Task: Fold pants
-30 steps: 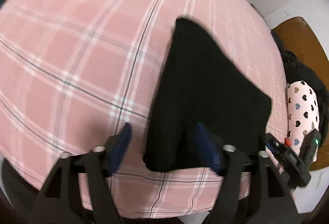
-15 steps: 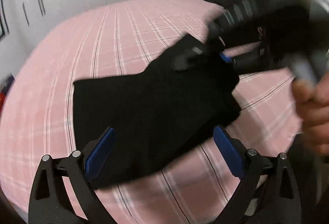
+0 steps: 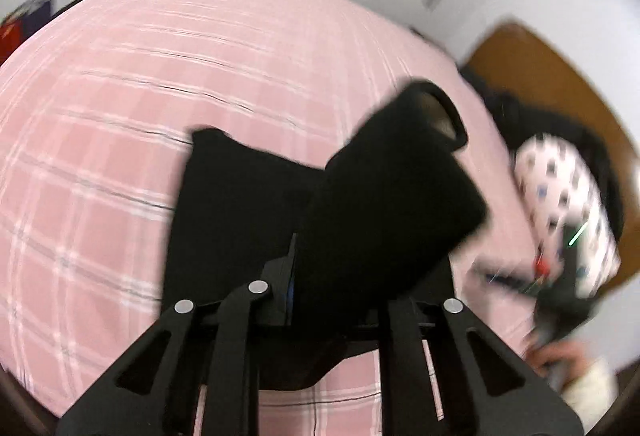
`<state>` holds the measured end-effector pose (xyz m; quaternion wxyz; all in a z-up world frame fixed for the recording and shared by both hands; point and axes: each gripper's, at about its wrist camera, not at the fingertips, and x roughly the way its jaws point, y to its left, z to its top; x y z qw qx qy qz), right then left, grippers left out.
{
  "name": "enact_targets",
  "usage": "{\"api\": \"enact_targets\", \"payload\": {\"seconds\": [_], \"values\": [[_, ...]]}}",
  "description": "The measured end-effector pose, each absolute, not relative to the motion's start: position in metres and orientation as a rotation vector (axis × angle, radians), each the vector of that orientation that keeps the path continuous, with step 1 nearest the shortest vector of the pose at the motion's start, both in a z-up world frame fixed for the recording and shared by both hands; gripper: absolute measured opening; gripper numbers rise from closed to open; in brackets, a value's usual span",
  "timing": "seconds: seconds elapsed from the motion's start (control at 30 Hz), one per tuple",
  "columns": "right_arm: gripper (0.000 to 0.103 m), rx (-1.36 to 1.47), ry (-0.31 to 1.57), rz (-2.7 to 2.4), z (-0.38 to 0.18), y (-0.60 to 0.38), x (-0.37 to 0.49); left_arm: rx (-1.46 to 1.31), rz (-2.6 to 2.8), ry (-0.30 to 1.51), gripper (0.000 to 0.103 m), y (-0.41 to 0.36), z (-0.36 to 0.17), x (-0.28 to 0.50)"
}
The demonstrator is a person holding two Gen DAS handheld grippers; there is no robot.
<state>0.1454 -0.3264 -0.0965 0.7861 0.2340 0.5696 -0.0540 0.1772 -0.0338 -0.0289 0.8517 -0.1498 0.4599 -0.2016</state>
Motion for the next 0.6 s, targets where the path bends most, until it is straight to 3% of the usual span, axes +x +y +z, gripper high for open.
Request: {"api": "enact_targets", "payload": {"seconds": [0.07, 0.13, 0.23, 0.33, 0.47, 0.5, 0.57, 0.6], "values": [[0.069, 0.536, 1.263, -0.060, -0.121, -0.311, 0.148, -0.349, -0.387, 0.941, 0.015, -0.008, -0.016, 0.178], [0.031, 0.584, 1.248, -0.014, -0.129, -0.295, 0.150, -0.338, -0.344, 0.908, 0.015, 0.010, -0.002, 0.177], [0.018, 0.544, 1.210, -0.015, -0.103, -0.284, 0.146, -0.370, -0.282, 0.872, 0.015, 0.043, 0.020, 0.175], [0.017, 0.554, 1.158, 0.025, -0.061, -0.285, 0.116, -0.387, -0.264, 0.855, 0.015, 0.070, 0.036, 0.170], [0.018, 0.471, 1.208, -0.062, -0.064, -0.297, 0.093, -0.370, -0.240, 0.877, 0.015, 0.085, 0.034, 0.162], [0.022, 0.457, 1.233, -0.115, -0.083, -0.304, 0.091, -0.369, -0.233, 0.892, 0.015, 0.084, 0.026, 0.162], [0.040, 0.485, 1.311, -0.191, -0.117, -0.317, 0.088, -0.389, -0.226, 0.929, 0.015, 0.085, 0.010, 0.163], [0.041, 0.520, 1.260, -0.228, -0.110, -0.319, 0.081, -0.391, -0.213, 0.944, 0.015, 0.085, 0.003, 0.162]]}}
